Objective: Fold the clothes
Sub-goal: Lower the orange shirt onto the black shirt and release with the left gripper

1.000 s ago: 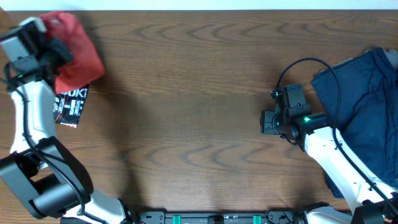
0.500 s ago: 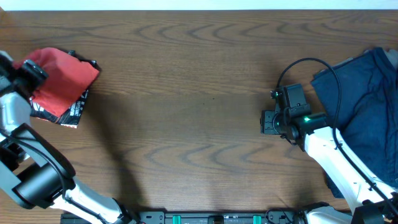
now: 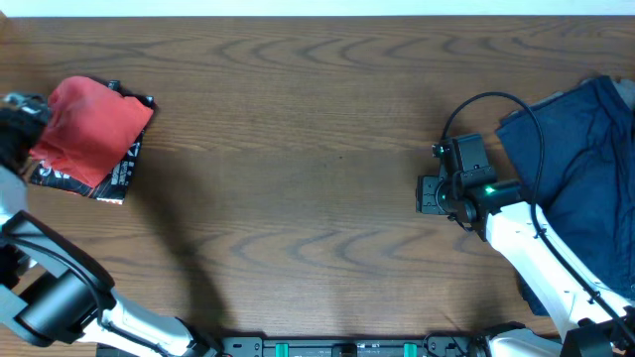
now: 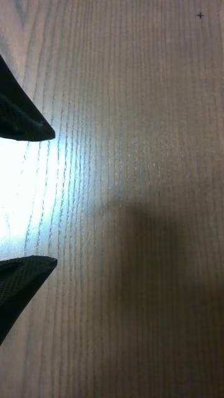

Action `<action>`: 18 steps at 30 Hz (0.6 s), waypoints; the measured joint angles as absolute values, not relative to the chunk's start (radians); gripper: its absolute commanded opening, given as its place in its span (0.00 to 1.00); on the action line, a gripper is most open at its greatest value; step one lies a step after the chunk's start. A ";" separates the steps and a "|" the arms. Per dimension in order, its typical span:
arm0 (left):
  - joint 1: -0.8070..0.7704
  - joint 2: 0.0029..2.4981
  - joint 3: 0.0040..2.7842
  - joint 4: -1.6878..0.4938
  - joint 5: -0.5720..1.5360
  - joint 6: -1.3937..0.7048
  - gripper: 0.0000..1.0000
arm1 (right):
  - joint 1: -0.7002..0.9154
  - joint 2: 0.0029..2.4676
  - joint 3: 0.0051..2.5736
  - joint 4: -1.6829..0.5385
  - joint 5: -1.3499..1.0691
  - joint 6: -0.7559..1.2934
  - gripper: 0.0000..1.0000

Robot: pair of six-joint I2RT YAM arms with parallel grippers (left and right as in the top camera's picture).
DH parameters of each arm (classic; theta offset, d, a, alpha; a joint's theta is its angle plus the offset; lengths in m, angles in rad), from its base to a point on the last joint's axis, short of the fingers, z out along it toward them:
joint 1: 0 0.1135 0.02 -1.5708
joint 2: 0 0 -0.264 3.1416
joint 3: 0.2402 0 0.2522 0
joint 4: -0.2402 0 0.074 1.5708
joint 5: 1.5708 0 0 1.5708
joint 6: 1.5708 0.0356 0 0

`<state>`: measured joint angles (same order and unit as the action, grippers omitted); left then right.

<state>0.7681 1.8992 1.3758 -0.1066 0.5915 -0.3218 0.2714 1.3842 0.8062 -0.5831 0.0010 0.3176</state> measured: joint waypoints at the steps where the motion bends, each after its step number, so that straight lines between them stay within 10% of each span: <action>1: 0.756 1.899 1.376 -0.127 0.595 -0.322 0.93 | 0.271 1.384 0.806 -0.588 0.001 0.318 0.58; 18: 0.689 1.899 1.376 -0.236 0.409 -0.345 0.99 | 0.271 1.384 0.806 -0.619 0.006 0.318 0.58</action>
